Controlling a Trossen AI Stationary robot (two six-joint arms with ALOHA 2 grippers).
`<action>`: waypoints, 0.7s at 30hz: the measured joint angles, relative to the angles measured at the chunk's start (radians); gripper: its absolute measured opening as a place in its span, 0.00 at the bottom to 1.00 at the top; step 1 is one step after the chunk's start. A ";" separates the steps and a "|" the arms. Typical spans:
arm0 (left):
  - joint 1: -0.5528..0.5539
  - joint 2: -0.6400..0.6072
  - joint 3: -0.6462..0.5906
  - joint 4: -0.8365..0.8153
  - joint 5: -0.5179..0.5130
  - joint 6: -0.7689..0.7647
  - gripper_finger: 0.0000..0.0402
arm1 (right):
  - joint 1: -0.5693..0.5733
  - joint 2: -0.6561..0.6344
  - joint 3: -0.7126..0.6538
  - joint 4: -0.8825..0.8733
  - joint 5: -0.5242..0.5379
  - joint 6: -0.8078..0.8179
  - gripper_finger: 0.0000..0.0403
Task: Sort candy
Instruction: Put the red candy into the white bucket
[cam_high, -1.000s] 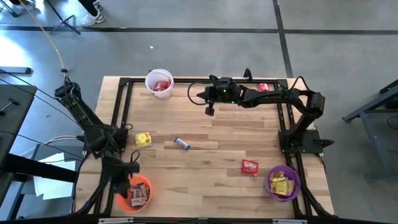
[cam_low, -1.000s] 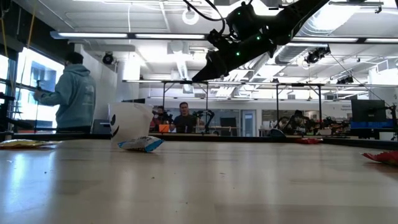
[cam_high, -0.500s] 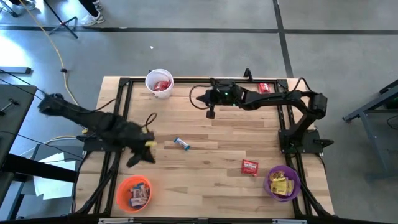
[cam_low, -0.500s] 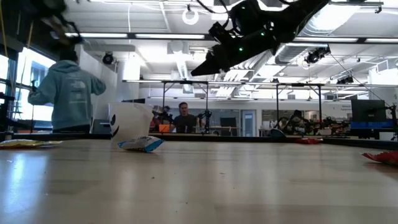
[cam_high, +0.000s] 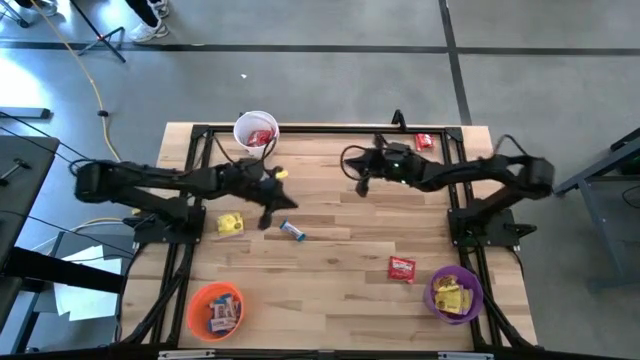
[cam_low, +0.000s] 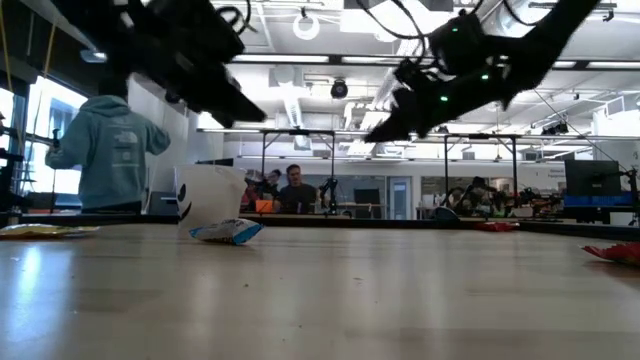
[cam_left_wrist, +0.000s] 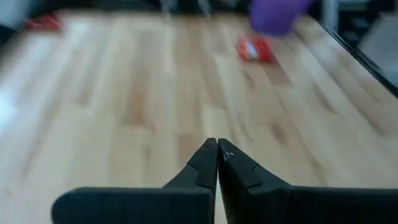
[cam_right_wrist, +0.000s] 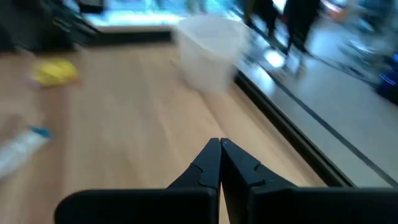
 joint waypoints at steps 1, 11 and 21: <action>0.019 0.030 -0.018 0.088 0.000 0.000 0.00 | -0.007 -0.037 -0.019 -0.046 0.042 0.014 0.00; 0.102 0.314 -0.073 0.579 0.005 -0.013 0.00 | -0.168 -0.163 0.006 -0.640 0.299 0.272 0.00; 0.102 0.440 -0.073 0.659 0.012 -0.004 0.00 | 0.093 -0.162 0.007 -0.979 -0.143 0.457 0.27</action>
